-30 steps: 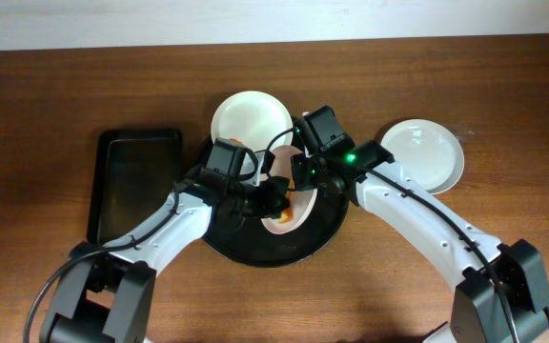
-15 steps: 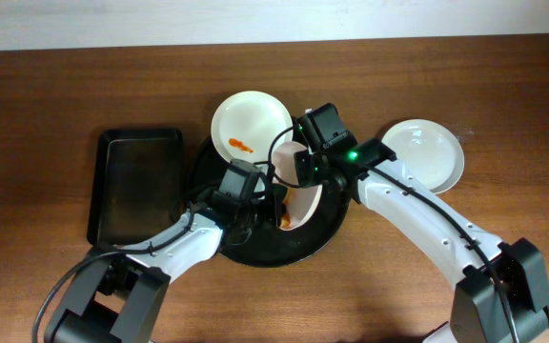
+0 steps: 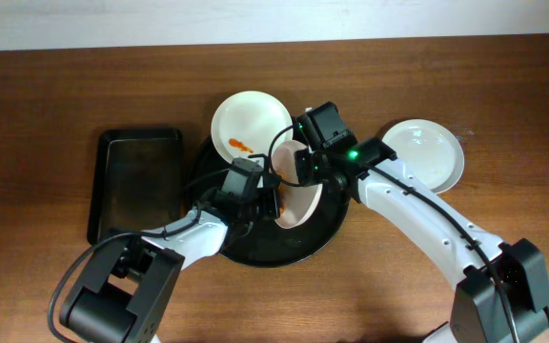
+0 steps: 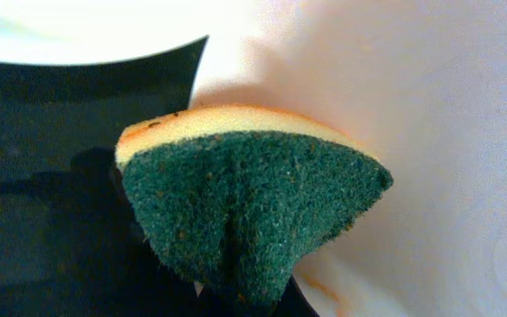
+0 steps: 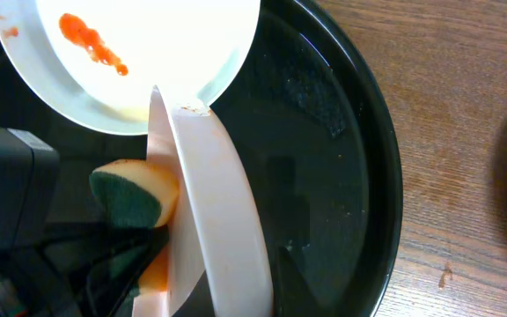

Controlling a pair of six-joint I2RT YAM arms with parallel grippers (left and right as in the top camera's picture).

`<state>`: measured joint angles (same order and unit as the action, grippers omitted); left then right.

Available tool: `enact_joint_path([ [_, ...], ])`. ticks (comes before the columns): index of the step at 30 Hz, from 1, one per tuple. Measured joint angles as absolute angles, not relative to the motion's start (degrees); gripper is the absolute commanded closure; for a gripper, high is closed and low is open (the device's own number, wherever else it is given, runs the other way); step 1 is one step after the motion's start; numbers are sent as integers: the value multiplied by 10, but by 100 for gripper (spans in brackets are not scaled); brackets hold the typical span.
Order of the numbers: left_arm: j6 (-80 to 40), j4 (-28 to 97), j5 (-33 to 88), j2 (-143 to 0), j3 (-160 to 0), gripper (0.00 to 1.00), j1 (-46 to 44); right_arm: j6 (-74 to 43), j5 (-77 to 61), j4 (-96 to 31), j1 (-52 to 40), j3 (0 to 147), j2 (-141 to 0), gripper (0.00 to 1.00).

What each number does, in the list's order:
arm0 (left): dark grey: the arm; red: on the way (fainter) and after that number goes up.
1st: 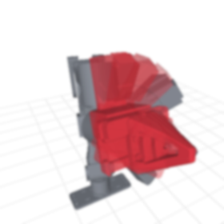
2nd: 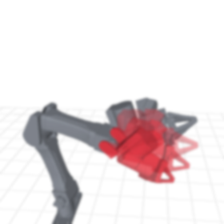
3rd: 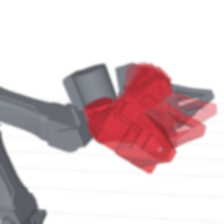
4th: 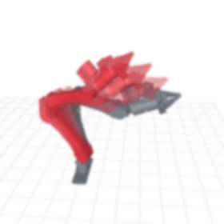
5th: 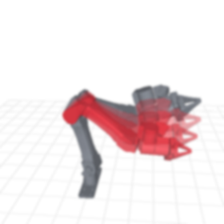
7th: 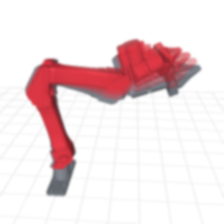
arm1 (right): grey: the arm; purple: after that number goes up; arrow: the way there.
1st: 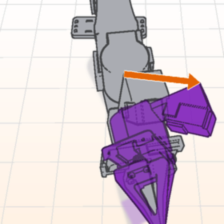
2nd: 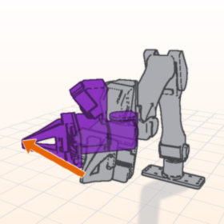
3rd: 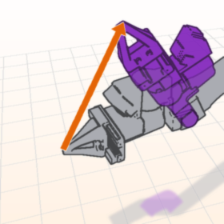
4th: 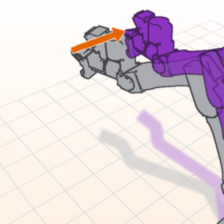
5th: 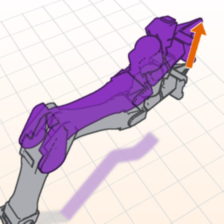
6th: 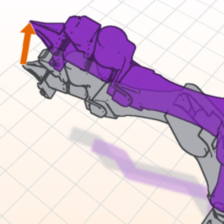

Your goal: Clean dirty plates on tray and stack at the side

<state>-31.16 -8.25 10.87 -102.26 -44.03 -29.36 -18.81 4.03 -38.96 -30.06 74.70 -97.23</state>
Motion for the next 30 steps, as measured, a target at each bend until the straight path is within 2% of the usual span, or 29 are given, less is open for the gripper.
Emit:
enact_joint_path([
  [7,-298,-79,103,-1001,-440,100,-250,-200,5,-385,-303,748,-977,96],
  [17,-266,-12,-2,-869,-441,100,-240,-210,-21,-385,-307,751,-977,96],
  [25,-283,41,147,-863,-440,100,-258,-210,-21,-385,-307,752,-977,96],
  [30,-286,29,176,-894,-440,100,-288,-207,-13,-392,-307,752,-977,96],
])
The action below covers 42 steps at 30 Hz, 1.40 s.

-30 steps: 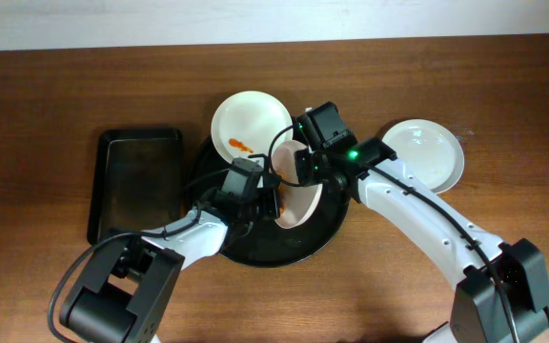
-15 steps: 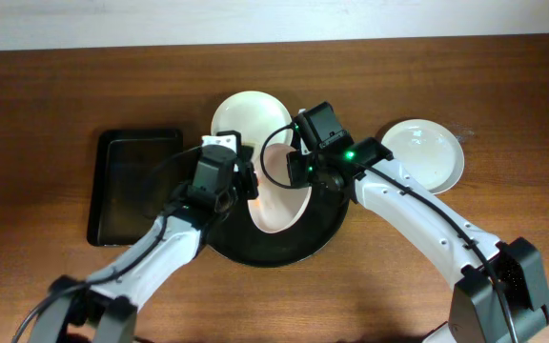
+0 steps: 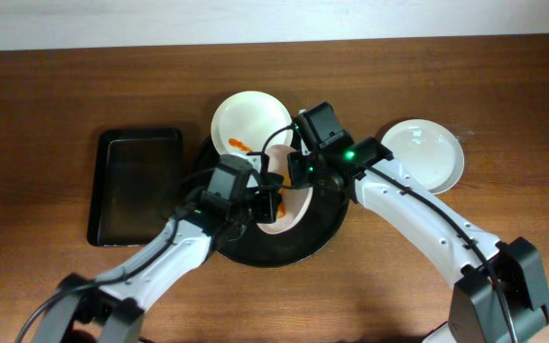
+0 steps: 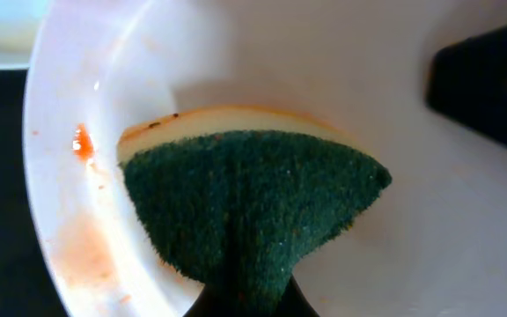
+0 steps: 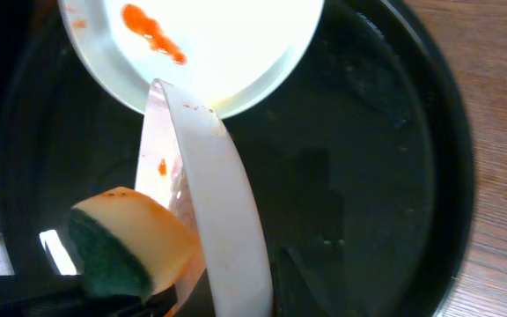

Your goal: Clean dirty plates on tray and stack at the side

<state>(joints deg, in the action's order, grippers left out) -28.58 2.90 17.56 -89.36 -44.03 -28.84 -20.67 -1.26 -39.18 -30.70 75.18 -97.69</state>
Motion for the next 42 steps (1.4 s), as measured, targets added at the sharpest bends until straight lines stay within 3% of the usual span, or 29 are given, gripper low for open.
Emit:
enact_joint_path([
  [13,-288,-58,66,-1013,-442,100,-307,-193,30,-401,-300,752,-977,96],
  [22,-288,-57,1,-1015,-446,100,-317,-196,25,-402,-301,752,-977,96],
  [34,-290,-11,-211,-933,-445,100,-318,-208,-12,-402,-305,754,-977,96],
  [42,-357,-37,-96,-913,-445,100,-318,-209,-16,-402,-305,754,-977,96],
])
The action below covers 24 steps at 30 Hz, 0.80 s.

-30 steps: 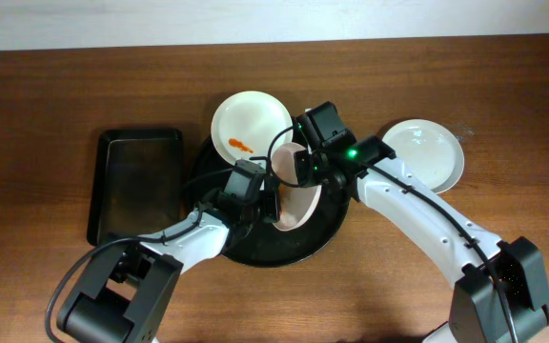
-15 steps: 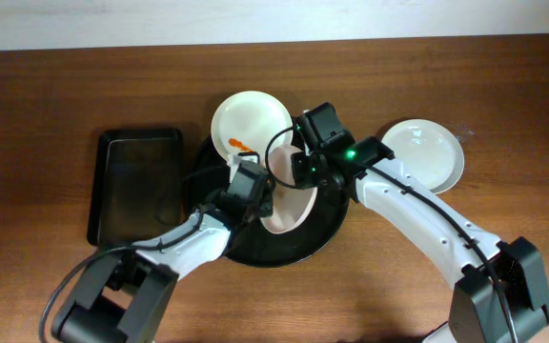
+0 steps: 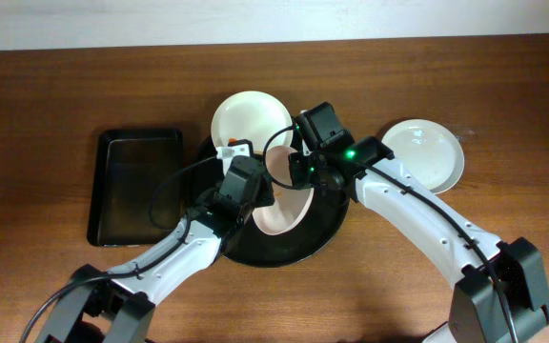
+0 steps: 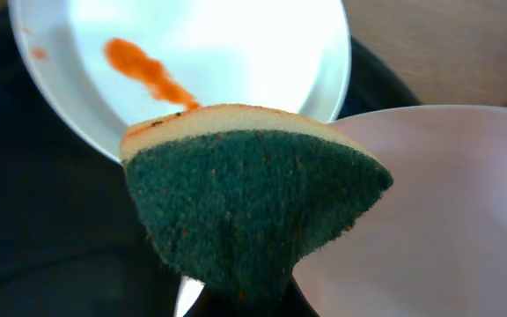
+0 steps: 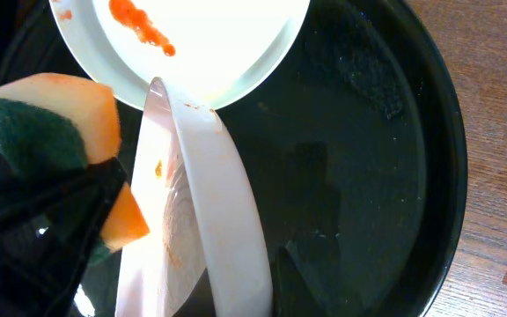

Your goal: Clean dirty plates on tray and stack at the side

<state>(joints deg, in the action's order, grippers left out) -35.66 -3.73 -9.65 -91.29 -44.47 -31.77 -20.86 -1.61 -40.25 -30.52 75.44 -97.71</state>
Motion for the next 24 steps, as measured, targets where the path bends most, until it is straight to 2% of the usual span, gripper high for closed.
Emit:
enact_joint_path([
  [11,-417,-187,-67,-1028,-444,100,-320,-208,9,-407,-305,754,-977,96],
  [24,-397,-123,-175,-1031,-444,100,-324,-209,10,-402,-305,754,-980,96],
])
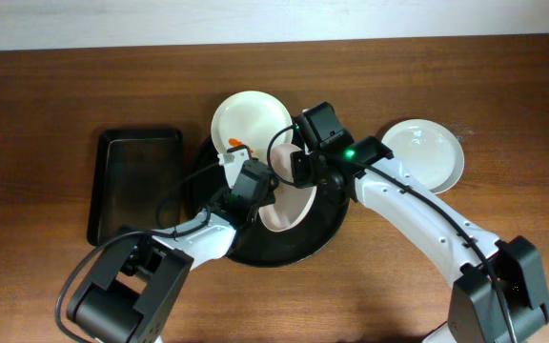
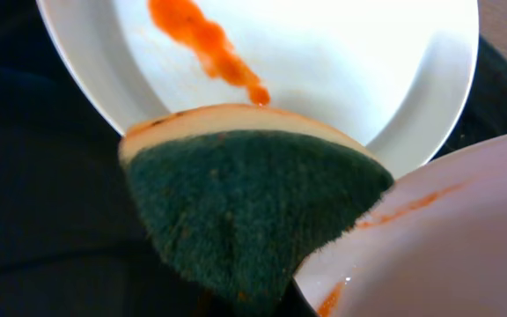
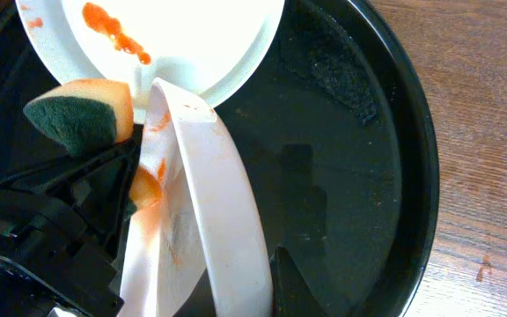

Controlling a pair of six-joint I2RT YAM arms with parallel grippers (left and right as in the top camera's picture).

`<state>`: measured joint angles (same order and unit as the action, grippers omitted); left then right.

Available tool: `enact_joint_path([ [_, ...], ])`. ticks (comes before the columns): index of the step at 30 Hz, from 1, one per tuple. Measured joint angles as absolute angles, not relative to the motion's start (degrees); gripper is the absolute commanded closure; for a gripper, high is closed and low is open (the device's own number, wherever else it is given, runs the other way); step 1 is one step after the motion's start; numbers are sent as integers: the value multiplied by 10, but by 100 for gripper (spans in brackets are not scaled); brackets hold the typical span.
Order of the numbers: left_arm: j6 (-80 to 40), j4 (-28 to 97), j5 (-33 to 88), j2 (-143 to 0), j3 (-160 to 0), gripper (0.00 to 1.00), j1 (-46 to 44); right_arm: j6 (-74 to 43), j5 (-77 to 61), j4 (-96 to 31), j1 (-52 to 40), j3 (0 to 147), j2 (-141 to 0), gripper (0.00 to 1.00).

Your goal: Clean dirty plates on tray and stack at the side

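Observation:
My right gripper (image 3: 240, 291) is shut on a pink plate (image 3: 209, 211), holding it tilted on edge over the round black tray (image 3: 368, 176). Orange smears show on the plate's inner face. My left gripper (image 2: 253, 304) is shut on a yellow and green sponge (image 2: 253, 202), which sits at the pink plate's (image 2: 429, 255) upper rim. Just beyond lies a white plate (image 2: 341, 62) with an orange stain (image 2: 205, 40), resting on the tray's far rim (image 1: 251, 124). In the overhead view the two grippers meet at the pink plate (image 1: 286, 202).
A clean white plate (image 1: 425, 152) lies on the wooden table to the right of the tray. A black rectangular tray (image 1: 136, 186) lies to the left. Both arms cross over the round tray (image 1: 322, 233).
The sponge has moved from close in front of the pink plate's face to its upper rim, nearer the stained white plate. Orange streaks now show along the pink plate's rim. The right gripper holds as before.
The sponge was first low beside the tilted pink plate. Then it was pressed on the plate's smeared inner face. Then it was up by the plate's top edge, and now it sits at that rim beside the white plate. The right gripper kept the plate on edge.

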<state>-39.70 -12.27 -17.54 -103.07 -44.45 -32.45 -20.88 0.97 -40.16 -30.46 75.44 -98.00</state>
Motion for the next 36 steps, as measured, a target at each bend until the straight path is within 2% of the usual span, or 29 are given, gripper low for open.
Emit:
enact_joint_path([
  [6,-375,-44,-199,-902,-441,100,-324,-210,-11,-400,-305,755,-980,96],
  [13,-395,-11,-36,-875,-441,100,-325,-210,-14,-400,-305,755,-980,96],
  [19,-407,-23,-4,-875,-441,100,-343,-210,-15,-400,-305,755,-980,96],
  [26,-430,-45,-53,-946,-441,100,-375,-203,18,-409,-304,755,-980,96],
  [36,-432,-207,-185,-1040,-440,100,-379,-205,24,-405,-304,755,-980,96],
])
